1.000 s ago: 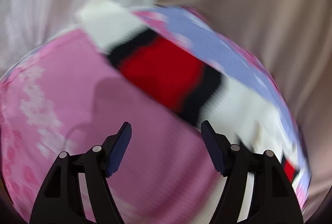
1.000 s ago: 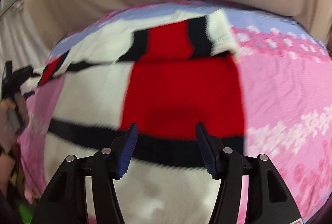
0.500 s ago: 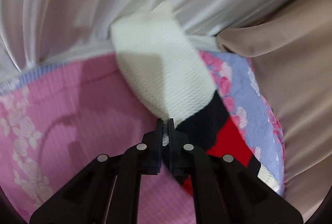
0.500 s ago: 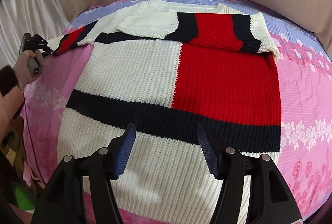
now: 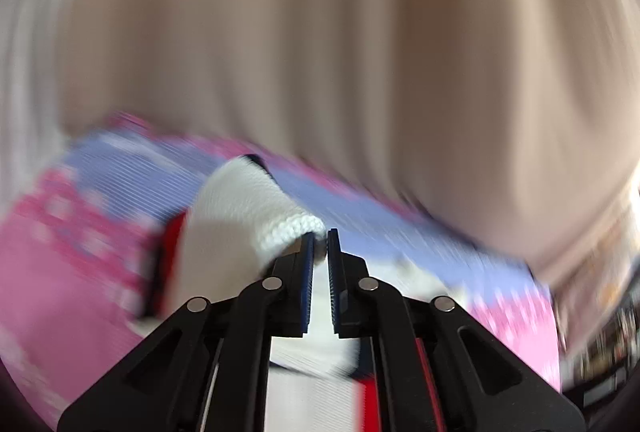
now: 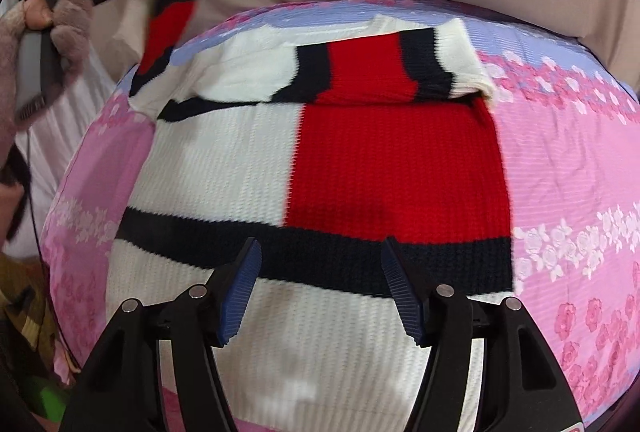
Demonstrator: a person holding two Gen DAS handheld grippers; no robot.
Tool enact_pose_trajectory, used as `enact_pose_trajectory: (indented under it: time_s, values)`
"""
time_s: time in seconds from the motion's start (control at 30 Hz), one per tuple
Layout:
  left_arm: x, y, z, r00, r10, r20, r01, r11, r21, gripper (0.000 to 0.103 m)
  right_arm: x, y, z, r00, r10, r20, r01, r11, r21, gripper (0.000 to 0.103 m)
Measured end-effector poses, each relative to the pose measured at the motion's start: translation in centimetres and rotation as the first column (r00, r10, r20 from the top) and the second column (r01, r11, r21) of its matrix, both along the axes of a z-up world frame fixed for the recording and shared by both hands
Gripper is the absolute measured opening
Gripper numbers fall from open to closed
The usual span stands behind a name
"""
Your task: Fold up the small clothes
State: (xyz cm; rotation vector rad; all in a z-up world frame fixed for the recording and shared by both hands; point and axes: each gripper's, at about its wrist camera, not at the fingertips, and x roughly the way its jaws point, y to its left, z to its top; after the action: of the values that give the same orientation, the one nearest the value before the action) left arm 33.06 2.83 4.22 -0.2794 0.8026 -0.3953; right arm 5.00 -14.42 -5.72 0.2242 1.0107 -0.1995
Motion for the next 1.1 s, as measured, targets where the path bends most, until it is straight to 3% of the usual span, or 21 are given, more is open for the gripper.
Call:
enact_pose_trajectory:
  time_s: [0.03,0.1,0.17,0.23,0.33,0.47,0.57,0.73,0.83,0.87,0.9,0.93,0.97,1.03,1.1]
  values:
    - [-0.7,-2.6,-1.3,0.999,-0.043,-0.032,0.044,0.999,0.013,0.01,-0.3,-0.8,0.0,1.0,-0.02,0.003,0.02,1.0,0.0,0.061]
    - [-2.4,-7.0,-4.6,0.989,-0.105,-0.104,0.11,0.993,0.046,0.04,-1.1,-2.8,0.0,0.998,-0.067,0.005,0.067,0.998,0.0,0.063]
    - [-4.6,-9.9,-7.9,0.98,-0.128,-0.155,0.143,0.986,0.09,0.039,-1.9,-5.0,0.1,0.993,-0.115,0.006,0.115,0.993,-0.004,0.063]
    - [-7.2,-10.0,-9.9,0.973,-0.13,-0.19,0.151,0.984,0.099,0.04,-2.2,-7.0,0.4,0.99,-0.143,0.016,0.143,0.989,-0.024,0.064]
    - [-9.7,-7.4,-11.7,0.966,-0.084,-0.243,0.113,0.988,0.106,0.048,-0.8,-9.1,1.2,0.99,-0.135,0.046,0.136,0.99,-0.025,0.067]
    - [-11.4,-1.7,-12.5,0.966,0.043,-0.255,-0.006,0.99,0.142,0.051,4.7,-9.6,2.1,0.994,-0.064,0.091,0.064,0.998,0.002,0.069]
    - [-11.6,1.8,-12.2,0.96,0.122,-0.253,-0.081,0.983,0.167,0.055,10.5,-6.8,2.4,0.991,0.074,0.11,-0.064,0.994,-0.088,0.071]
    - [-12.4,6.6,-12.3,0.949,0.212,-0.234,-0.163,0.964,0.21,0.058,19.2,0.3,0.1,0.938,0.343,0.053,-0.308,0.892,-0.33,0.075]
    - [-12.7,8.9,-12.8,0.935,0.254,-0.249,-0.201,0.954,0.221,0.06,23.3,1.8,-2.7,0.926,0.377,-0.022,-0.36,0.863,-0.354,0.074]
    - [-12.8,9.3,-12.9,0.931,0.262,-0.255,-0.208,0.954,0.217,0.06,24.1,1.7,-3.3,0.928,0.371,-0.034,-0.359,0.864,-0.354,0.068]
    - [-12.8,9.8,-13.0,0.927,0.271,-0.26,-0.217,0.952,0.218,0.06,24.8,1.5,-3.5,0.931,0.362,-0.037,-0.353,0.874,-0.335,0.035]
    - [-12.8,10.4,-13.0,0.924,0.276,-0.263,-0.223,0.951,0.216,0.06,25.5,0.6,-3.5,0.94,0.34,-0.04,-0.337,0.9,-0.275,0.014]
    - [-12.8,10.8,-13.0,0.924,0.278,-0.261,-0.225,0.95,0.216,0.06,25.7,-0.5,-3.2,0.95,0.312,-0.031,-0.311,0.925,-0.217,0.004]
    - [-12.5,11.3,-13.0,0.926,0.277,-0.259,-0.223,0.95,0.218,0.06,24.6,-3.7,-0.8,0.976,0.2,0.081,-0.195,0.978,-0.067,0.0]
    - [-12.0,11.5,-13.0,0.927,0.273,-0.259,-0.222,0.952,0.209,0.06,22.2,-7.3,1.8,0.983,0.056,0.174,-0.066,0.997,0.048,0.0]
